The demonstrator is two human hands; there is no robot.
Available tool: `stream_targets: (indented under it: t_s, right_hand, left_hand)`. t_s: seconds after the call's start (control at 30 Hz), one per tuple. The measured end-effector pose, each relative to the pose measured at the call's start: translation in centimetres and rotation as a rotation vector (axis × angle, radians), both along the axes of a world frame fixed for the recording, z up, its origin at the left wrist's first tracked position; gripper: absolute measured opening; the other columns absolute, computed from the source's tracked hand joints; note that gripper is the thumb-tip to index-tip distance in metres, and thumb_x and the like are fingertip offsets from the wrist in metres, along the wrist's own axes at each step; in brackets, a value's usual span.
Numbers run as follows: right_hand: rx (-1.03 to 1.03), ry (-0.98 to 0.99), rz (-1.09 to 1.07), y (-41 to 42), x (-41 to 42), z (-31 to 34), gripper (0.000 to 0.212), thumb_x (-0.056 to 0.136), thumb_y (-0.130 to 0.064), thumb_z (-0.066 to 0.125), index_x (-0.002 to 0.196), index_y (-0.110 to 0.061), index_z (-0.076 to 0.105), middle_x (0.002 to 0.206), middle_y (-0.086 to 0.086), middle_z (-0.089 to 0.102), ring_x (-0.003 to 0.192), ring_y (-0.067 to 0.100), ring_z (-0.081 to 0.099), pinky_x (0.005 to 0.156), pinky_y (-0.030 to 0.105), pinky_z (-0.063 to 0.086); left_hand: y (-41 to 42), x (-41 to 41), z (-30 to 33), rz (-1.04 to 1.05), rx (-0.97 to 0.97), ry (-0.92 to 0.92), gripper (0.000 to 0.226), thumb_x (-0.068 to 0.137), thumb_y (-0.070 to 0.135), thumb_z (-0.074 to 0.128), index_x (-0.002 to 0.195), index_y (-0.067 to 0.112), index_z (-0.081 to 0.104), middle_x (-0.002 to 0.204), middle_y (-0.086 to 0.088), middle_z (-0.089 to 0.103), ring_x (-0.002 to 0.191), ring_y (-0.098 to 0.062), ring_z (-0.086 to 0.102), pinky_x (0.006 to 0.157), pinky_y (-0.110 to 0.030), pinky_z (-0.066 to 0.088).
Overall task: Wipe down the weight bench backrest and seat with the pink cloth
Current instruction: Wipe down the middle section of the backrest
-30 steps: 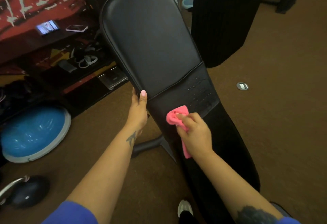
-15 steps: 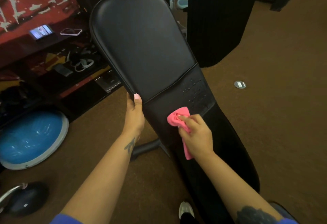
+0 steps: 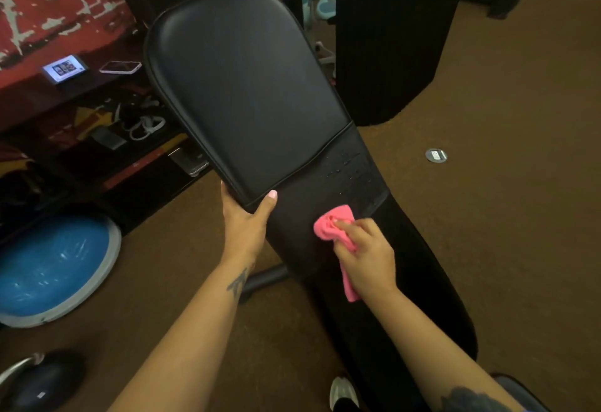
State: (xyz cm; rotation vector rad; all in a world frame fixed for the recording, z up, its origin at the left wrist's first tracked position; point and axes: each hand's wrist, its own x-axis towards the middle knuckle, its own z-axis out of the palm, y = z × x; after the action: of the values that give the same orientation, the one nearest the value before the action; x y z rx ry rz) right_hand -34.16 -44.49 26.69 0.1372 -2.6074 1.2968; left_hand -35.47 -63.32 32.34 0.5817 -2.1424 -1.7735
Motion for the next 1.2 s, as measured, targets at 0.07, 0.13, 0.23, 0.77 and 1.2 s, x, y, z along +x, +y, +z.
stream_targets:
  t_s: [0.07,0.13,0.23,0.77,1.2]
  right_hand:
    - [0.001,-0.072,-0.082,1.3,-0.4,-0.6,0.033,0.077,-0.018,0.067,0.109,-0.026,0.067,0.096,-0.004,0.056,0.083,0.013,0.057,0.075,0.037,0.052]
    - [-0.002,-0.123,-0.174,1.7,-1.9,-0.4,0.031,0.079,-0.022,0.065,0.109,-0.023,0.067,0.096,-0.004,0.054,0.083,0.014,0.055,0.077,0.04,0.05]
    - [-0.038,-0.088,-0.201,0.3,-3.9,1.3,0.031,0.081,-0.025,0.062,0.113,-0.021,0.065,0.098,-0.003,0.053,0.084,0.015,0.055,0.077,0.037,0.049]
    - [0.027,0.106,-0.016,-1.2,-5.2,3.4,0.033,0.08,-0.024,0.066,0.113,-0.023,0.065,0.096,-0.001,0.057,0.082,0.016,0.056,0.07,0.033,0.049]
    - [0.1,0.146,-0.02,-1.3,-7.8,5.3,0.03,0.081,-0.025,0.064,0.11,-0.021,0.066,0.092,-0.002,0.055,0.077,0.015,0.054,0.068,0.031,0.048]
  left_hand:
    - [0.1,0.0,0.0,0.013,0.007,-0.001,0.084,0.084,0.026,0.072,0.151,0.02,0.023,0.147,0.002,0.043,0.132,-0.015,0.045,0.111,-0.037,0.038]
    - [0.3,0.1,0.0,0.029,0.012,0.003,0.083,0.085,0.026,0.071,0.151,0.02,0.022,0.148,0.002,0.042,0.132,-0.015,0.043,0.112,-0.037,0.037]
    - [0.6,0.0,0.2,0.05,0.019,0.014,0.079,0.086,0.024,0.07,0.151,0.021,0.024,0.143,0.008,0.043,0.128,-0.01,0.044,0.105,-0.027,0.04]
    - [0.8,-0.1,0.0,0.097,0.013,0.024,0.079,0.086,0.023,0.07,0.151,0.019,0.026,0.143,0.005,0.044,0.123,-0.007,0.046,0.093,-0.014,0.039]
    - [0.9,0.2,0.2,0.096,0.011,-0.009,0.078,0.087,0.033,0.067,0.151,0.018,0.024,0.145,0.002,0.043,0.127,-0.009,0.043,0.096,-0.019,0.038]
